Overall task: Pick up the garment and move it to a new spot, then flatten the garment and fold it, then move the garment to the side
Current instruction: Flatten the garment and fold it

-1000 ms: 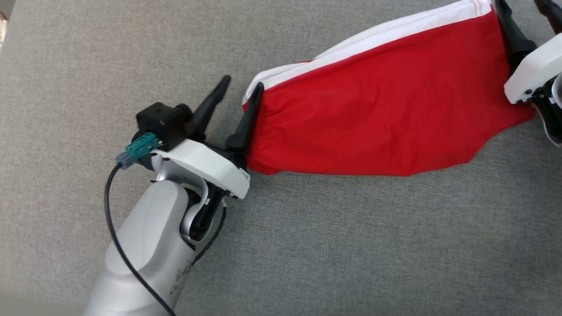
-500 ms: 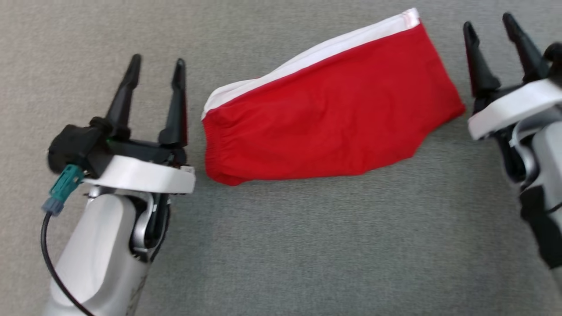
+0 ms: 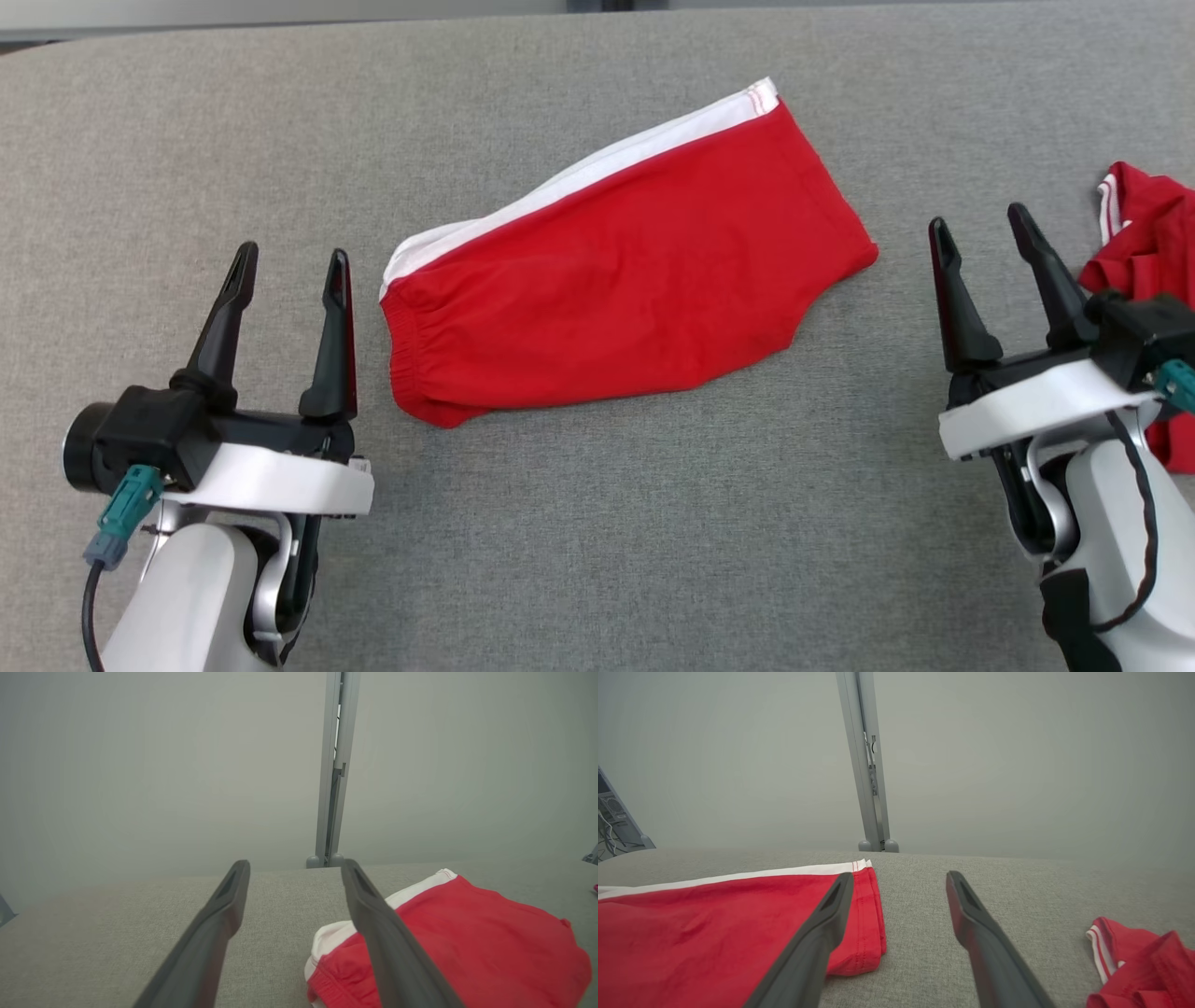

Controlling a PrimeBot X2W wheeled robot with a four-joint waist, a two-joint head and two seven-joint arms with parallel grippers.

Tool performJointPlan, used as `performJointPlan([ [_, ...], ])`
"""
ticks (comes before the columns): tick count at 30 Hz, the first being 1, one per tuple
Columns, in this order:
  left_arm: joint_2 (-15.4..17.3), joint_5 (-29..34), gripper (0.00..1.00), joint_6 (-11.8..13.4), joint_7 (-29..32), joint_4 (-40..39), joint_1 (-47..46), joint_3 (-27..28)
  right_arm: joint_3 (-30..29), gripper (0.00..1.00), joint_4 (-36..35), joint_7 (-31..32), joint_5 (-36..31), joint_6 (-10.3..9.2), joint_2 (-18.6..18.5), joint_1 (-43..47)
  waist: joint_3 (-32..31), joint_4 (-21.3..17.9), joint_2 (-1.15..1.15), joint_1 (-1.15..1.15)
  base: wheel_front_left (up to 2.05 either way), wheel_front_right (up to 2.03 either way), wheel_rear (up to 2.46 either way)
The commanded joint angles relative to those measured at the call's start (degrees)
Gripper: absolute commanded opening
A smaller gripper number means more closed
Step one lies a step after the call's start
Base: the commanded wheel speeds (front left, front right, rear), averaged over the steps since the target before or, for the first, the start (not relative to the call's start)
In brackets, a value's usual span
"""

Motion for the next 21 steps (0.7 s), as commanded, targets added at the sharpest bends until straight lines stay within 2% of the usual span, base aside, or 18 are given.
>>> performJointPlan([
  [1,0.47,-0.19,1.00,0.37,0.03,0.08,0.64,0.19,-0.37,1.00,-0.81,0.14,-0.21,0.01,0.11,0.98,-0.63,-0.40,0.00,0.00,0.00,0.00,0.00],
  [15,0.42,0.03,1.00,0.68,0.23,-0.52,0.08,-0.62,-3.13,1.00,-4.04,3.40,-0.38,0.01,0.73,2.24,-1.97,0.62,0.00,0.00,0.00,0.00,0.00],
  [21,-0.29,0.50,1.00,0.21,0.08,-1.39,-2.06,-1.07,-3.65,1.00,0.93,5.03,-0.20,0.01,-1.73,-2.84,-0.38,3.44,0.00,0.00,0.00,0.00,0.00],
])
